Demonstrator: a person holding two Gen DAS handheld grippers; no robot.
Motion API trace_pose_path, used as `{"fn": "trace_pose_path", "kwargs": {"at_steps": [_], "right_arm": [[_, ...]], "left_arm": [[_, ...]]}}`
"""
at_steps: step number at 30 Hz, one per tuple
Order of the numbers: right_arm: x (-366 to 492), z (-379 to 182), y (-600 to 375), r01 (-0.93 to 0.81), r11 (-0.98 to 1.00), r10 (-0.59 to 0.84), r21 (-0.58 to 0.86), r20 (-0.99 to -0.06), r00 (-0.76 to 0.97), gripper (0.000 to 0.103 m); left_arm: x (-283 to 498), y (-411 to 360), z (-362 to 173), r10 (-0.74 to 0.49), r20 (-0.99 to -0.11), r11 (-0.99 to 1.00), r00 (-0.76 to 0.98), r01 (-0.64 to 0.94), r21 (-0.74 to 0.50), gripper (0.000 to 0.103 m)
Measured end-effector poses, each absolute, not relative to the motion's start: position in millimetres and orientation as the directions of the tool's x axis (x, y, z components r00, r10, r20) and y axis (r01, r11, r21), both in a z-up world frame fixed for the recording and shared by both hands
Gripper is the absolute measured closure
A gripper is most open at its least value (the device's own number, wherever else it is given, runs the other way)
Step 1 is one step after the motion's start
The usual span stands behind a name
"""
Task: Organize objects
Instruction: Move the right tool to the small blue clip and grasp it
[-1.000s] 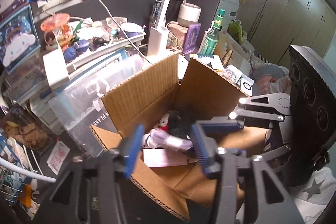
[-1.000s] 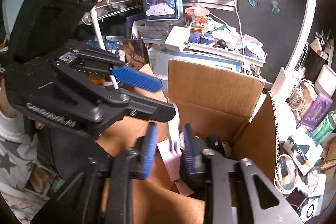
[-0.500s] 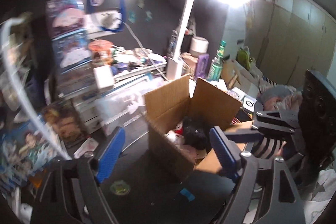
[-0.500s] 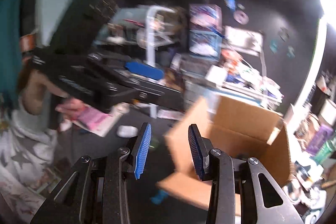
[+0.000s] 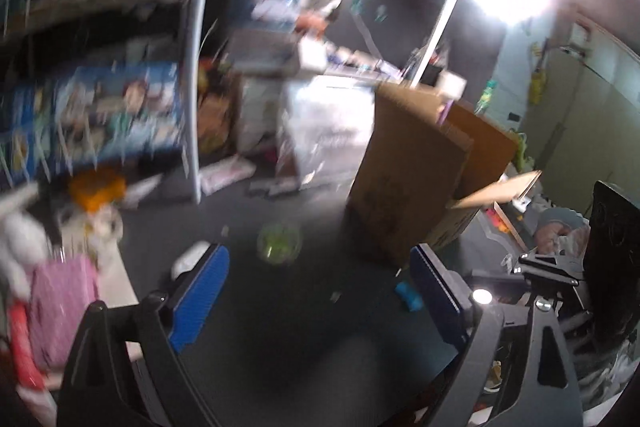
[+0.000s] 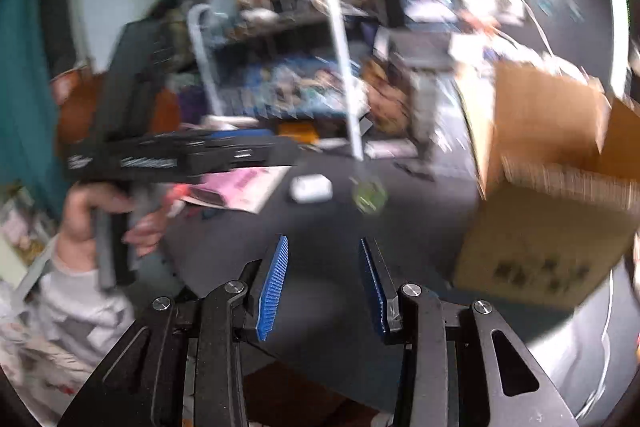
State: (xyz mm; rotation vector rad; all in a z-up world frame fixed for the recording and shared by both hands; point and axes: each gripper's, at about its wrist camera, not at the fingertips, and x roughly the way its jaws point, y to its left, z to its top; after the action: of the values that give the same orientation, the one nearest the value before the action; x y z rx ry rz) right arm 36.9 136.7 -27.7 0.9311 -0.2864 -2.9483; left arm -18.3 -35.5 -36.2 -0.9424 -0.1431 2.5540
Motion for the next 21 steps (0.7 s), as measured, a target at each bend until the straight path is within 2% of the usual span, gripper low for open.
{"fn": "trace_pose_path", "kwargs": {"at_steps": [3,7,13,14,16,21], "right_arm": [[32.5,-51.8,150.3,-0.144,-0.971,-0.003,0.193,-0.608,-0.794,0.07],[30.0,-79.1,159.9,-0.292,-0.949,0.144,0.121,-0.658,-0.739,0.07],[18.6,-98.4,163.4,-0.335,-0.941,0.209,0.05,-0.694,-0.689,0.071],[18.8,-99.7,164.5,-0.335,-0.941,0.213,0.044,-0.692,-0.69,0.073],[18.6,-101.3,160.9,-0.339,-0.941,0.252,-0.008,-0.685,-0.684,0.091],[20.0,-104.2,153.0,-0.295,-0.95,0.283,-0.099,-0.672,-0.684,0.094]], "left_arm": [[-18.2,-38.3,-53.4,0.41,-0.621,-0.911,-0.668,-0.327,-0.25,0.013],[-18.4,-37.6,-68.0,0.441,-0.627,-0.898,-0.642,-0.324,-0.299,0.013],[-18.5,-28.2,-73.4,0.458,-0.641,-0.889,-0.617,-0.342,-0.306,0.013],[-18.8,-27.4,-73.4,0.461,-0.64,-0.887,-0.614,-0.345,-0.308,0.013],[-19.8,-26.6,-72.8,0.459,-0.642,-0.888,-0.613,-0.345,-0.306,0.013],[-21.9,-24.7,-73.4,0.472,-0.648,-0.881,-0.598,-0.353,-0.316,0.013]]}}
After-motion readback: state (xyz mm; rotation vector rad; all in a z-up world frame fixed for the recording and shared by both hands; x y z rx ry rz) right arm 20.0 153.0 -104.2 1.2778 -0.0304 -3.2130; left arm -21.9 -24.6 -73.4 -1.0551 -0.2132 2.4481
